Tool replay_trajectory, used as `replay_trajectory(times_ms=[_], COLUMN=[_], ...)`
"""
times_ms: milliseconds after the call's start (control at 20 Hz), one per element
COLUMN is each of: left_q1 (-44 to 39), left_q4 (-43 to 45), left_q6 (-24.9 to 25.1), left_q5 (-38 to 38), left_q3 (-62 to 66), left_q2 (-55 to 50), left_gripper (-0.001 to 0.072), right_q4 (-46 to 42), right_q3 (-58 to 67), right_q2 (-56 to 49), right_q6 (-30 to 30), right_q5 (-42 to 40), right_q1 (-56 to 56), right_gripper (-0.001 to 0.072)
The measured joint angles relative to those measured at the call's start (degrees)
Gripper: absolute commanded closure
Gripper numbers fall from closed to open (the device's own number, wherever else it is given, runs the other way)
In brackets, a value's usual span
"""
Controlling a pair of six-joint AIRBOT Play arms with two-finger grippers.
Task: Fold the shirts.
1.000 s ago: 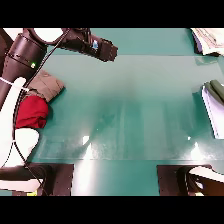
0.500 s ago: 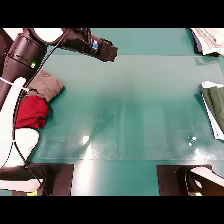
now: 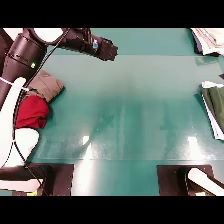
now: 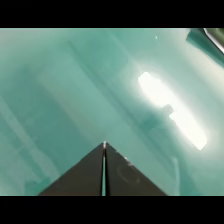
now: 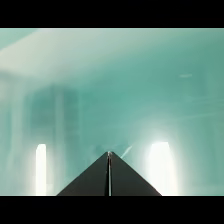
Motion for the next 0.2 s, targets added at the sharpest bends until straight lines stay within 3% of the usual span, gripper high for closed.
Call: replay_trajectory(times_ms=[200], left_q1=[0.0], left_q4=[0.0], left_q6=[0.0], left_q5=[2.6], left_q3=[0.0], left_q2=[0.0], left_gripper=[0.0678], right_q4=[0.4], right_q3=[0.0], right_q2=[0.0], right_q6=[-0.1], right_q5=[-1.3], right_q1=[7.8], right_gripper=[0.0694])
